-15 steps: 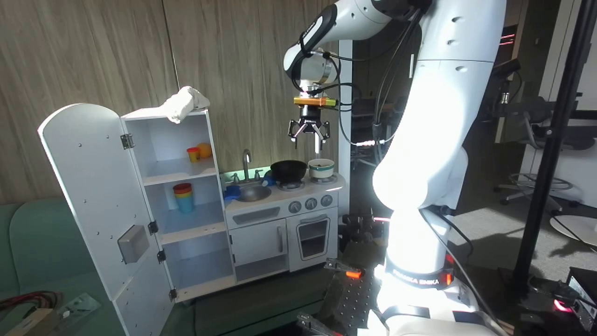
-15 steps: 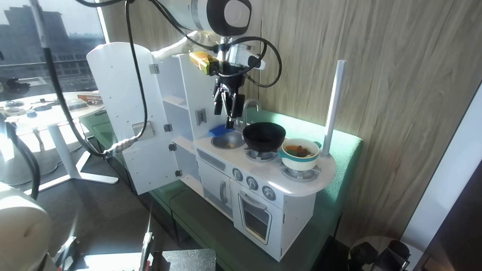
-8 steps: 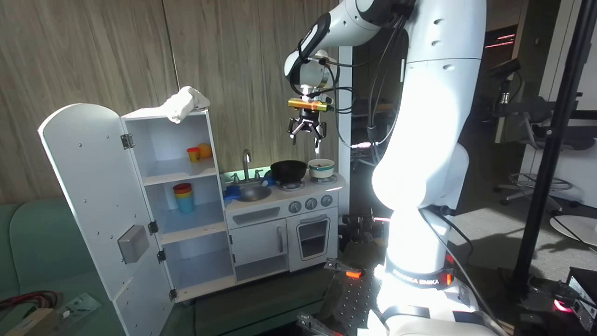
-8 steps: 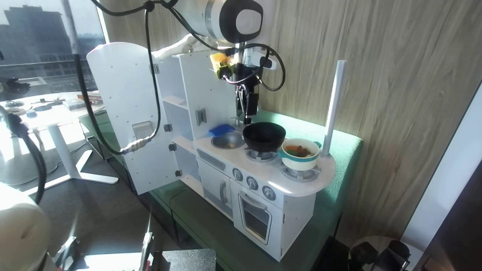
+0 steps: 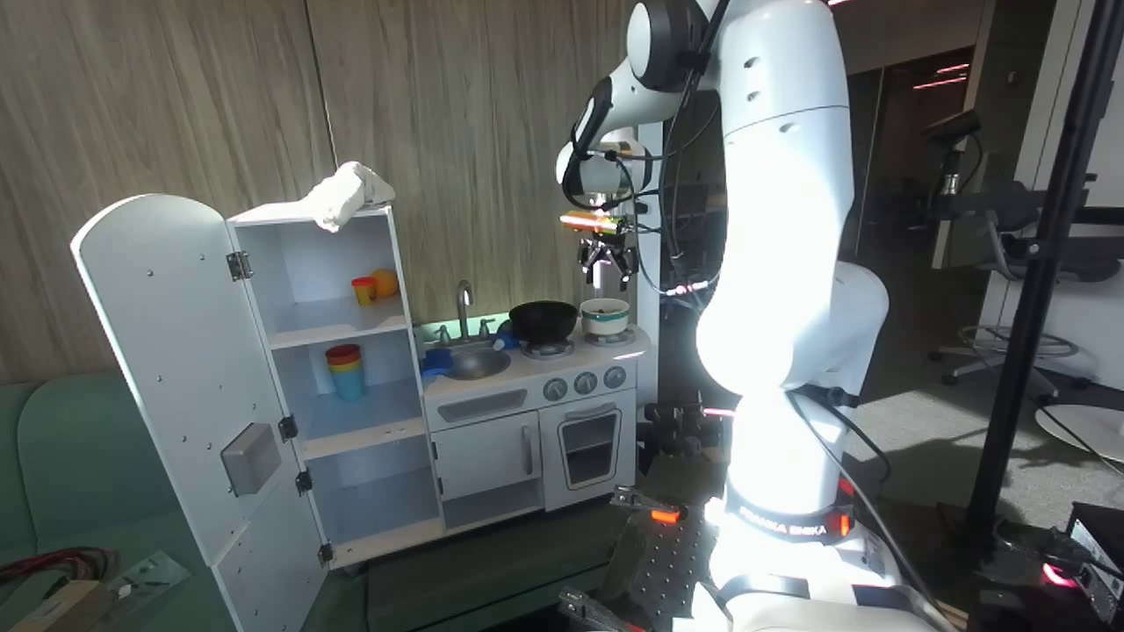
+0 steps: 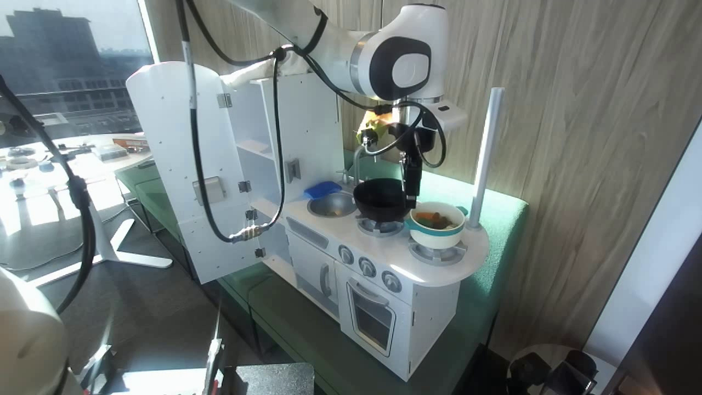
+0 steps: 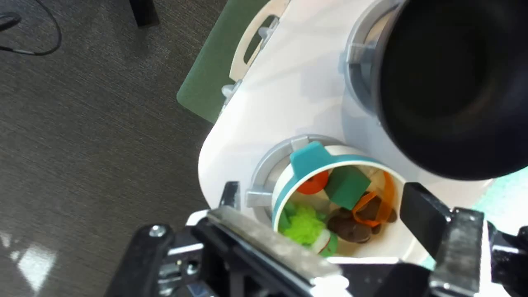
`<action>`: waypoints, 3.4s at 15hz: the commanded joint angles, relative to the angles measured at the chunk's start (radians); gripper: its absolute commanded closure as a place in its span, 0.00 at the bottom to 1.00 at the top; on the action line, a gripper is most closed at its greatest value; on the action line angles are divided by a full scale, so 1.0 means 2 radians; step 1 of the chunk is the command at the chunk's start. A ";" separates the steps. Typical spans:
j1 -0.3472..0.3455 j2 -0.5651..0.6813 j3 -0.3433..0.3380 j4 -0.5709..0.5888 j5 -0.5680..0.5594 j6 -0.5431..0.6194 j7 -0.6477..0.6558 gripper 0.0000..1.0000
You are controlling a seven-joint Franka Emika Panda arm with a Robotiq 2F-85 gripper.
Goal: Pour out the contents of the bowl into the pot
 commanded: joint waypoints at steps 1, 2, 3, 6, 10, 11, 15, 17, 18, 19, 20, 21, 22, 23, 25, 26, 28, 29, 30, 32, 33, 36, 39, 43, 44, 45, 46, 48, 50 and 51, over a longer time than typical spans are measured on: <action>-0.011 0.045 -0.016 0.035 0.017 0.005 0.067 0.00; -0.015 0.057 -0.020 0.042 0.020 0.000 0.084 0.00; -0.017 0.068 -0.020 0.049 0.022 -0.002 0.097 0.00; -0.023 0.093 -0.016 0.064 0.039 0.003 0.126 0.00; -0.022 0.118 -0.013 0.086 0.054 0.000 0.162 0.00; -0.022 0.119 -0.013 0.086 0.052 -0.004 0.167 0.00; -0.020 0.111 -0.013 0.066 0.046 -0.008 0.177 0.00; -0.019 0.109 -0.012 0.059 0.047 -0.006 0.180 0.00; -0.019 0.108 -0.010 0.055 0.050 -0.004 0.179 0.00; -0.019 0.110 -0.010 0.053 0.051 -0.003 0.182 0.00; -0.018 0.110 -0.010 0.051 0.051 -0.001 0.187 0.00; -0.018 0.110 -0.009 0.048 0.051 0.000 0.189 0.00; -0.018 0.112 -0.009 0.047 0.051 0.001 0.191 0.02; -0.017 0.118 -0.010 0.051 0.050 -0.002 0.199 0.24; -0.019 0.129 -0.010 0.057 0.051 -0.002 0.210 0.33; -0.021 0.134 -0.009 0.060 0.055 -0.002 0.216 0.41; -0.022 0.138 -0.009 0.060 0.057 0.000 0.227 0.58; -0.023 0.136 -0.009 0.058 0.057 0.002 0.232 0.64; -0.023 0.132 -0.010 0.053 0.056 0.006 0.235 0.73; -0.020 0.121 -0.015 0.044 0.048 0.009 0.239 0.86; -0.018 0.115 -0.019 0.040 0.042 0.012 0.242 0.95; -0.006 0.094 -0.036 0.027 0.011 0.028 0.256 1.00; 0.011 0.080 -0.058 0.024 -0.047 0.041 0.296 0.99; 0.047 0.049 -0.083 0.016 -0.151 0.041 0.354 0.99; 0.060 0.041 -0.090 0.017 -0.186 0.037 0.376 0.99; 0.070 0.032 -0.092 0.017 -0.217 0.030 0.390 0.99; 0.082 0.023 -0.094 0.018 -0.250 0.025 0.411 0.99; 0.101 0.005 -0.089 0.020 -0.311 0.011 0.445 0.98; 0.115 -0.007 -0.076 0.025 -0.364 -0.006 0.474 0.98; 0.120 -0.011 -0.068 0.028 -0.387 -0.014 0.486 0.98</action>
